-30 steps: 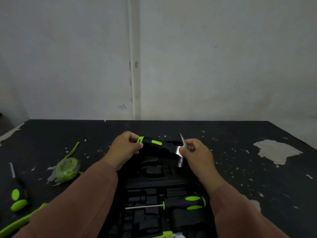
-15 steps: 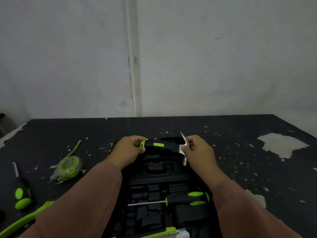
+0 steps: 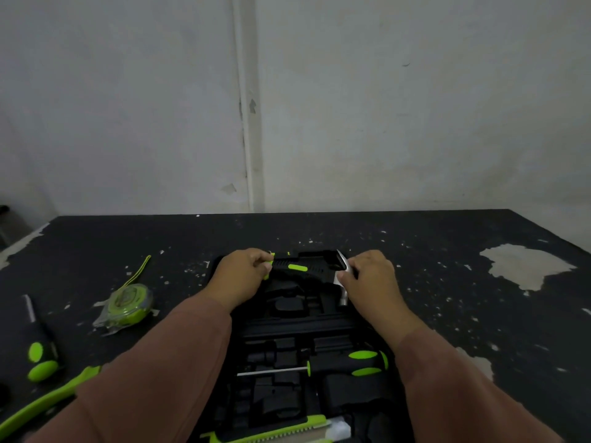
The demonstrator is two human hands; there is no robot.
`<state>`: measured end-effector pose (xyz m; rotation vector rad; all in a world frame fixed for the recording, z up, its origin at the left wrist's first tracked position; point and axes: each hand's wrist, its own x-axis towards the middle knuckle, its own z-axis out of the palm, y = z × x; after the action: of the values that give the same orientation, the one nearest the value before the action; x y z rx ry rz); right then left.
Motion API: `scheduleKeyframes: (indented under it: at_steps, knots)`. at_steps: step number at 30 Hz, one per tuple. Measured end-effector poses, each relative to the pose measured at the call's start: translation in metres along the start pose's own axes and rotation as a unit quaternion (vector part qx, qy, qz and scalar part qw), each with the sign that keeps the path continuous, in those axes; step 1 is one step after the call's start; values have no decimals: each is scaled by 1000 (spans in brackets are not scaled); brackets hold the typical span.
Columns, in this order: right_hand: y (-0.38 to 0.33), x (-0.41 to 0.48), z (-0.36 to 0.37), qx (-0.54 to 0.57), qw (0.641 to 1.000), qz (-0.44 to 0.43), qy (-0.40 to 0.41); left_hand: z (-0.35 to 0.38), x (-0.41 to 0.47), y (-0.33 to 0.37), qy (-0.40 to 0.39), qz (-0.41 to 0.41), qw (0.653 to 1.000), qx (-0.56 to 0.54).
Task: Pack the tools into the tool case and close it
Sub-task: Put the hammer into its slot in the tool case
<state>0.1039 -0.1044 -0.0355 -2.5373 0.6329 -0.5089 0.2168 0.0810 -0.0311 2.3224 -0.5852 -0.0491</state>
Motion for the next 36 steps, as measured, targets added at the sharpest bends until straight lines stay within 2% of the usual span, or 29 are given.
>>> scheduleKeyframes:
  at_steps: [4, 7, 10, 15, 18, 26, 32, 36]
  knots:
    - [-9, -9, -8, -32, 998, -40, 28, 4, 1, 1, 54, 11, 998, 40]
    - [-12, -11, -8, -110, 990, -87, 11, 7, 0, 3, 98, 17, 990, 102]
    - [-12, -13, -7, -134, 987, -86, 1, 8, -2, 5, 128, 0, 983, 129]
    - [-9, -14, -6, -167, 983, -71, -26, 6, 8, -1, 59, -75, 988, 125]
    - [-8, -15, -6, -171, 982, -75, -38, 7, 10, 0, 41, -75, 983, 161]
    - [-8, -16, -7, -145, 985, -76, -49, -2, 6, 8, 53, -68, 983, 164]
    - [-10, -13, -9, -203, 970, -71, -111, -5, 5, 12, 21, -85, 978, 188]
    - [-13, -12, -14, -200, 967, -43, -150, -3, 8, 14, -5, -107, 977, 185]
